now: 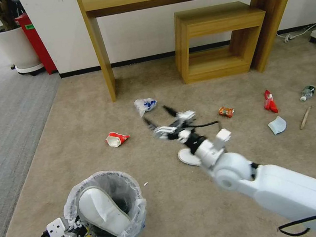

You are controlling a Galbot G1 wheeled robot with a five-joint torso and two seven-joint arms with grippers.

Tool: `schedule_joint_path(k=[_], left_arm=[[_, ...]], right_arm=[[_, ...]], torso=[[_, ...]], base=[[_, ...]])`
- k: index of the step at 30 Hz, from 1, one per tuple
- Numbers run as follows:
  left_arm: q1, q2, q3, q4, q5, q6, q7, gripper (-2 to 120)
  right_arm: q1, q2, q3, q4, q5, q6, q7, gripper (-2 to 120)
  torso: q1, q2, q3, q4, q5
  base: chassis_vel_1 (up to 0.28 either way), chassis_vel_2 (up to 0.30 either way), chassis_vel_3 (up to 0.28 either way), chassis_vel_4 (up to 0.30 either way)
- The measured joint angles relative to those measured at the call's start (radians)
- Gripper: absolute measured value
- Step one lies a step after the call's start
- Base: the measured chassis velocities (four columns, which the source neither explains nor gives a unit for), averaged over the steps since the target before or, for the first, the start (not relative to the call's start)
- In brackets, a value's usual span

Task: Pick up the trash bin and place the garbage on the floor into it.

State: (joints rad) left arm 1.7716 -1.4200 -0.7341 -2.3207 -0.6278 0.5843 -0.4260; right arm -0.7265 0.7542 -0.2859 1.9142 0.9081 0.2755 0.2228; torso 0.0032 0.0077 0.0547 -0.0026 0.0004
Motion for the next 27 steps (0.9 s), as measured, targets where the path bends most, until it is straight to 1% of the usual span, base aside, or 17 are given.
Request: schedule_joint_path(k=[2, 5, 6, 7, 9, 10, 14, 15, 18, 21, 27], left_arm=[[-0.003, 0.004, -0.001, 0.002, -0.001, 0.000, 0.000, 0], [-0.004, 0.007, -0.003, 0.002, -0.002, 0.000, 0.000, 0], [-0.004, 0.009, -0.004, 0.002, -0.003, 0.000, 0.000, 0], [-0.004, 0.009, -0.004, 0.002, -0.003, 0.000, 0.000, 0], [-0.004, 0.010, -0.005, 0.002, -0.006, 0.000, 0.000, 0], [-0.004, 0.010, -0.005, 0.002, -0.006, 0.000, 0.000, 0], [-0.003, 0.010, -0.006, 0.002, -0.007, 0.000, 0.000, 0], [-0.003, 0.010, -0.006, 0.002, -0.007, 0.000, 0.000, 0], [-0.003, 0.015, -0.012, 0.002, -0.007, -0.001, 0.000, 0], [-0.003, 0.017, -0.013, 0.004, -0.009, -0.003, 0.000, 0], [-0.014, 0.020, -0.014, 0.016, -0.011, -0.005, 0.000, 0]], right_arm=[[-0.047, -0.033, 0.037, 0.008, -0.021, -0.006, 0.035, 100], [-0.077, -0.046, 0.061, 0.010, -0.036, -0.006, 0.056, 100], [-0.108, -0.055, 0.086, 0.007, -0.067, -0.003, 0.066, 100], [-0.108, -0.055, 0.086, 0.007, -0.067, -0.003, 0.066, 100], [-0.148, -0.061, 0.123, 0.003, -0.092, 0.004, 0.070, 100], [-0.148, -0.061, 0.123, 0.003, -0.092, 0.004, 0.070, 100], [-0.202, -0.068, 0.178, -0.007, -0.109, 0.008, 0.077, 100], [-0.202, -0.068, 0.178, -0.007, -0.109, 0.008, 0.077, 100], [-0.229, -0.079, 0.230, -0.036, -0.120, 0.008, 0.078, 100], [-0.251, -0.085, 0.261, -0.053, -0.127, 0.008, 0.078, 100], [-0.290, -0.078, 0.289, -0.094, -0.157, 0.008, 0.081, 100]], torso=[[0.000, 0.000, 0.000, -0.0001, -0.0003], [0.000, 0.000, 0.000, 0.0000, -0.0002], [0.000, 0.000, 0.000, 0.0001, -0.0001], [0.000, 0.000, 0.000, 0.0001, -0.0001], [0.000, 0.000, 0.000, 0.0001, -0.0003], [0.000, 0.000, 0.000, 0.0001, -0.0003], [0.000, 0.000, 0.000, 0.0001, -0.0004], [0.000, 0.000, 0.000, 0.0001, -0.0004], [0.000, 0.000, 0.000, 0.0002, -0.0003], [0.000, 0.000, 0.000, 0.0002, -0.0004], [0.000, 0.000, 0.000, 0.0001, -0.0003]], base=[[0.000, 0.000, 0.000, 0.000], [0.000, 0.000, 0.000, 0.000], [0.000, 0.000, 0.000, 0.000], [0.000, 0.000, 0.000, 0.000], [0.000, 0.000, 0.000, 0.000], [0.000, 0.000, 0.000, 0.000], [0.000, 0.000, 0.000, 0.000], [0.000, 0.000, 0.000, 0.000], [0.000, 0.000, 0.000, 0.000], [0.000, 0.000, 0.000, 0.000], [0.000, 0.000, 0.000, 0.000]])
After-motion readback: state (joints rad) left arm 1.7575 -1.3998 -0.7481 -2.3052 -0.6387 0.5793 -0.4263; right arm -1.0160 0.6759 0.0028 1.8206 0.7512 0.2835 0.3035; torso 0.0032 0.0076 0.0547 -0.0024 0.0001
